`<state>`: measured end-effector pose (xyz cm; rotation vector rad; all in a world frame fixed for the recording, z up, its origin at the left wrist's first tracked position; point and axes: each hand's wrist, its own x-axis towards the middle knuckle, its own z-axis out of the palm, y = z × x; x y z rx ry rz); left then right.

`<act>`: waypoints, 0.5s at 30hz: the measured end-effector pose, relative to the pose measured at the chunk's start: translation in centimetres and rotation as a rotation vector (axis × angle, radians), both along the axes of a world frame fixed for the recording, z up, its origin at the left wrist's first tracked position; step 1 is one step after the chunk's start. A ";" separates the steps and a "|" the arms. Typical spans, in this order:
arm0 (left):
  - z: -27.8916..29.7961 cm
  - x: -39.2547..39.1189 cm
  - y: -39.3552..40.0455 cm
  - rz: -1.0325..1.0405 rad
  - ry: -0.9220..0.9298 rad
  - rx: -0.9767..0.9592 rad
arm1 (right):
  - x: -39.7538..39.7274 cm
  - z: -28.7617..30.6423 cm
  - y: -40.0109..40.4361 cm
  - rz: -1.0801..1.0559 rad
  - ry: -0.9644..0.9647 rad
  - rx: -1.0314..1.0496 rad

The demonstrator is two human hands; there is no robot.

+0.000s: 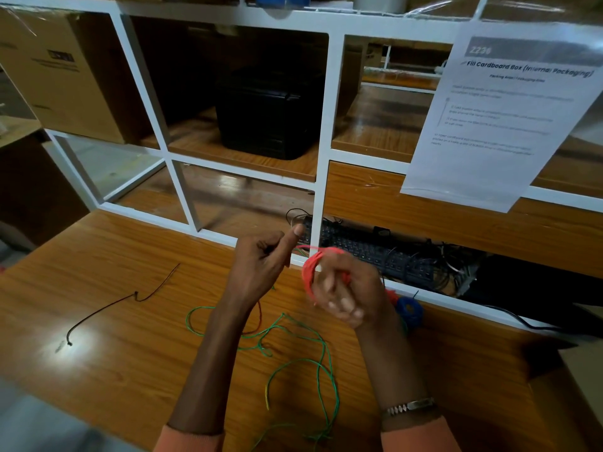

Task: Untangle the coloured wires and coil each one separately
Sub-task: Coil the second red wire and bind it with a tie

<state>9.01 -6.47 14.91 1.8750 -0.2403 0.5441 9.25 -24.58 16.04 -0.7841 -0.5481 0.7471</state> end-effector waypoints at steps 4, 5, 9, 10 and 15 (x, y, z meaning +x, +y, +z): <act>-0.7 -0.3 0.0 -0.010 0.057 0.008 | 0.7 1.8 -0.8 -0.224 0.130 0.263; -0.6 -0.3 -0.3 -0.021 0.061 0.012 | 0.7 2.0 -0.9 -0.275 0.150 0.289; -0.2 0.2 -1.9 -0.084 0.102 0.105 | 0.7 2.7 -0.3 -0.494 0.148 0.298; -0.3 0.2 -2.1 -0.110 0.107 0.140 | 0.8 2.9 0.0 -0.561 0.119 0.231; -0.9 0.2 -1.6 -0.119 0.134 0.287 | 0.7 3.4 1.3 -0.817 -0.059 -0.307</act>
